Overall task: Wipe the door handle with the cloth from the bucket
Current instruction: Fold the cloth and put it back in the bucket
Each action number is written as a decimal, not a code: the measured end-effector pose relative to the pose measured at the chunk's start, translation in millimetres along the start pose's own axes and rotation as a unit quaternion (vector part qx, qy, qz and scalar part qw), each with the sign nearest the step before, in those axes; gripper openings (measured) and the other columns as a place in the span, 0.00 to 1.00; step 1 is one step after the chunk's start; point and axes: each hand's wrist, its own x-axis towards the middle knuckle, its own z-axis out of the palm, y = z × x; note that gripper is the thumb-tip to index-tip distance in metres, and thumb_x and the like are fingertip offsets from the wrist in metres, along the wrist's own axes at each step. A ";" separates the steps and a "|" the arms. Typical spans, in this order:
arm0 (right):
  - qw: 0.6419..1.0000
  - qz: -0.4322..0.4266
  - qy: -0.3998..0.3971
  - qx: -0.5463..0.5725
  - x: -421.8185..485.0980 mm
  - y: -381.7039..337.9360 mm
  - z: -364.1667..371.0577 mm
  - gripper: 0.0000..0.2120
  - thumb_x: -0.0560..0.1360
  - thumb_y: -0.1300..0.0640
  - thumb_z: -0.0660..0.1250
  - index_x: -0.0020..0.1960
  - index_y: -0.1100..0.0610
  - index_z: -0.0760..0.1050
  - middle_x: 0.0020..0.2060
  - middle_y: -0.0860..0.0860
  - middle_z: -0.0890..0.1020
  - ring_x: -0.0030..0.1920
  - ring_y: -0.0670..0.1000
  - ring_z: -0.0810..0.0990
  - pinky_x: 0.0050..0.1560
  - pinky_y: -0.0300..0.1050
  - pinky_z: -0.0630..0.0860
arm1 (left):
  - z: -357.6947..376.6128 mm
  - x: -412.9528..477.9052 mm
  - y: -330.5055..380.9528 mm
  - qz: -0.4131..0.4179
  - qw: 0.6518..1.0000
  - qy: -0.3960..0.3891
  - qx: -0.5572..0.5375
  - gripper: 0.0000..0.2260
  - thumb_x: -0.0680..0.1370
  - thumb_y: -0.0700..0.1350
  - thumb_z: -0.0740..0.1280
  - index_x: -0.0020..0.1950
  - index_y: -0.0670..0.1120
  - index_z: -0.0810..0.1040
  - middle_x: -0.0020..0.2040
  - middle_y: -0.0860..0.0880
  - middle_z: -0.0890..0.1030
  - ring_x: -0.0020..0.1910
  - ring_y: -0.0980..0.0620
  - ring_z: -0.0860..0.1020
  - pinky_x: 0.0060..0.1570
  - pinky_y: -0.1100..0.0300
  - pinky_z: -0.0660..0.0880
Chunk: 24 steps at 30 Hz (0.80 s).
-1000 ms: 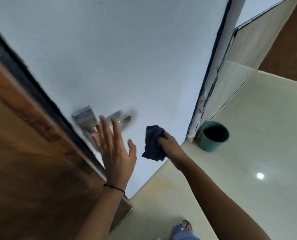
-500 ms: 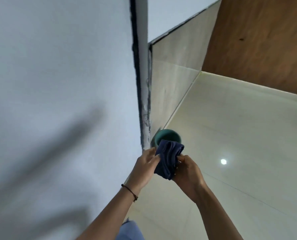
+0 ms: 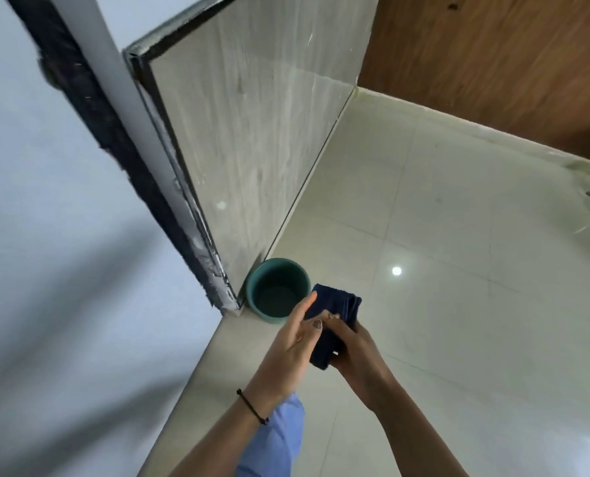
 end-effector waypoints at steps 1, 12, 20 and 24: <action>1.000 0.011 0.010 -0.006 21.1 -8.9 -5.2 0.09 0.79 0.57 0.63 0.57 0.57 0.77 0.48 0.55 0.86 0.51 0.53 0.83 0.57 0.57 0.78 | -2.8 23.1 0.4 -0.017 1.000 0.013 -0.021 0.22 0.78 0.48 0.59 0.72 0.53 0.62 0.63 0.51 0.78 0.65 0.58 0.74 0.65 0.63 0.69; 0.984 0.169 0.025 -0.052 238.9 -4.3 -51.6 0.14 0.81 0.59 0.58 0.66 0.60 0.69 0.53 0.56 0.81 0.51 0.53 0.80 0.58 0.53 0.76 | -61.8 201.2 -86.1 -0.300 0.920 0.184 -0.171 0.12 0.78 0.33 0.61 0.61 0.35 0.74 0.47 0.42 0.83 0.45 0.48 0.82 0.41 0.60 0.81; 0.967 0.248 0.024 -0.063 424.6 75.4 -88.3 0.12 0.81 0.57 0.60 0.63 0.57 0.74 0.52 0.55 0.83 0.49 0.52 0.82 0.44 0.44 0.80 | -106.5 320.9 -211.5 -0.316 0.862 0.343 -0.200 0.11 0.78 0.31 0.60 0.56 0.40 0.77 0.38 0.49 0.85 0.36 0.54 0.83 0.34 0.64 0.80; 0.949 0.219 0.030 -0.225 520.2 155.3 -101.9 0.11 0.81 0.60 0.58 0.58 0.60 0.77 0.46 0.52 0.83 0.46 0.52 0.80 0.42 0.40 0.76 | -141.8 379.4 -316.4 -0.334 0.838 0.385 -0.193 0.15 0.77 0.27 0.58 0.57 0.40 0.77 0.39 0.48 0.84 0.35 0.56 0.83 0.32 0.67 0.79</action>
